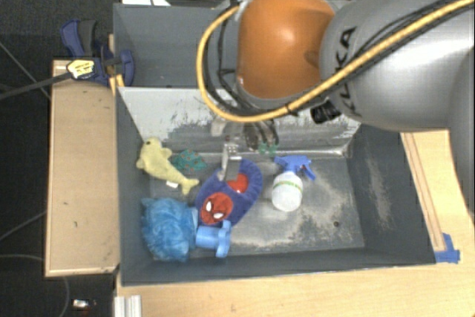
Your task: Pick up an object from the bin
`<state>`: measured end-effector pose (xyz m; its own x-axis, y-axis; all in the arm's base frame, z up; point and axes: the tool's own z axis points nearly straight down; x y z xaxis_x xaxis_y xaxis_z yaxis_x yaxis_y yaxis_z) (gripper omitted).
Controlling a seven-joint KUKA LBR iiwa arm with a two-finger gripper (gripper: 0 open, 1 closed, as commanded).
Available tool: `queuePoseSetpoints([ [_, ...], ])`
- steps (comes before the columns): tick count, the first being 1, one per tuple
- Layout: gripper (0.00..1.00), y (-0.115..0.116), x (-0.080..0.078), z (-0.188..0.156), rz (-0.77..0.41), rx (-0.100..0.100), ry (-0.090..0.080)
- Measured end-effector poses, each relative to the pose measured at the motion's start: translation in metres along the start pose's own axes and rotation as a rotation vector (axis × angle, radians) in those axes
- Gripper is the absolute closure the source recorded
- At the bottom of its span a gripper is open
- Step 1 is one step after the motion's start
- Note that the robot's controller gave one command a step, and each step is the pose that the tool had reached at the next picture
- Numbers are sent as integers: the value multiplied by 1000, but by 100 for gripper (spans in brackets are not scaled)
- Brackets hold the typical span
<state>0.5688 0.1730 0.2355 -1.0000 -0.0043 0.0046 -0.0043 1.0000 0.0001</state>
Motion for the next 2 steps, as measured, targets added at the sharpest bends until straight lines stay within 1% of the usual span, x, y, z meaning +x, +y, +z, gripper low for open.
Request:
queuePoseSetpoints([
  [1,0,-1,-1,-5,4,-1,-8],
  [2,0,6,12,34,-88,-1,-11],
])
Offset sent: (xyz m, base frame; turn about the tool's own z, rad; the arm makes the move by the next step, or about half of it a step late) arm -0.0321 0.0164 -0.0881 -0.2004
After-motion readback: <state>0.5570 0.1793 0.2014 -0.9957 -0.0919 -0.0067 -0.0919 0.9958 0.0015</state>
